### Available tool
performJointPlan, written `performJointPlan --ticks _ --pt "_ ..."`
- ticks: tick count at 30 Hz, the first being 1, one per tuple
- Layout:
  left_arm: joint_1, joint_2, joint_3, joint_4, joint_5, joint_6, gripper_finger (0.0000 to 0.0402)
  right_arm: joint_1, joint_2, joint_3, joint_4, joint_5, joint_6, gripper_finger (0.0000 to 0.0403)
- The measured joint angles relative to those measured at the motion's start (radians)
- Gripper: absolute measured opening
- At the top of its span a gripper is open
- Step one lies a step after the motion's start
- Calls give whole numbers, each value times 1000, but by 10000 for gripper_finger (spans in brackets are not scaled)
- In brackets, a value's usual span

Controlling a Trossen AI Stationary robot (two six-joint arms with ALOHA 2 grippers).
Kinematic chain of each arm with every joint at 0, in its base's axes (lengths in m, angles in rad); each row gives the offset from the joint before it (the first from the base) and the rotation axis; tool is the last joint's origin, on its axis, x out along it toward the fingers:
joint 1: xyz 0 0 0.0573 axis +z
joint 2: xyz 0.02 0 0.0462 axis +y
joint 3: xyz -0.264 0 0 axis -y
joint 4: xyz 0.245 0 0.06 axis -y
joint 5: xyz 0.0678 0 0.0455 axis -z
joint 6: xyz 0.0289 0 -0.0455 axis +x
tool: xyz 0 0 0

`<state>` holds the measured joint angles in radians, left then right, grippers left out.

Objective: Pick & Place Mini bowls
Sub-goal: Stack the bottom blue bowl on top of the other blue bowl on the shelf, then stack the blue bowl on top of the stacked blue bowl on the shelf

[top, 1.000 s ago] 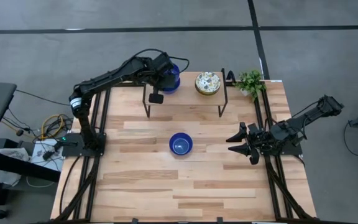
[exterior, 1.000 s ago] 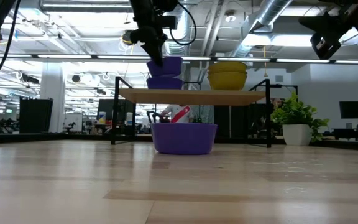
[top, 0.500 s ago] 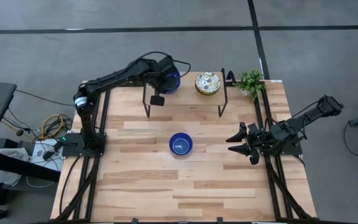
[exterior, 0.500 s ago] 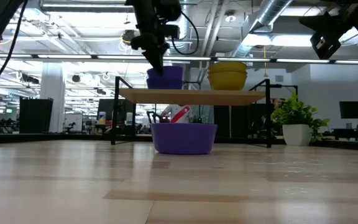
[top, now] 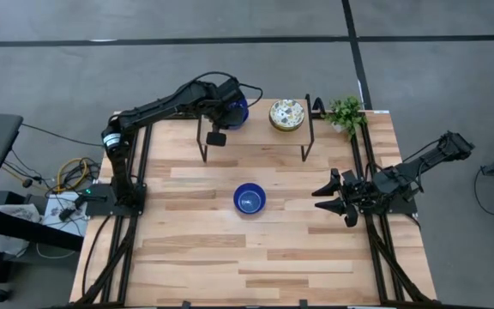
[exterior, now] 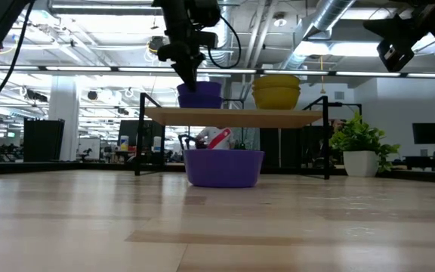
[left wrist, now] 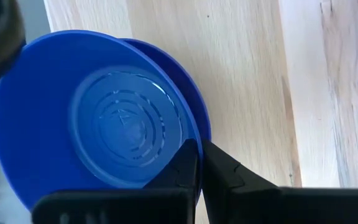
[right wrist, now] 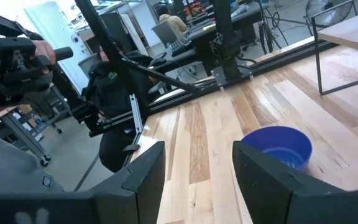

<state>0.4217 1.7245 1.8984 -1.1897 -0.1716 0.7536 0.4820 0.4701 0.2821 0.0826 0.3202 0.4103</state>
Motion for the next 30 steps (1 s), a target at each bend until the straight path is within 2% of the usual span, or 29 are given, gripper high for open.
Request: performJointPlan --ticks 12,23,30 --pt "-4 0 0 1 0 0 26 0 0 0 0 0 0 176" --pt "-14 -6 0 8 -7 -3 97 0 0 0 0 0 0 176" --pt "-57 -67 -1 11 -39 -14 129 0 0 0 0 0 0 178"
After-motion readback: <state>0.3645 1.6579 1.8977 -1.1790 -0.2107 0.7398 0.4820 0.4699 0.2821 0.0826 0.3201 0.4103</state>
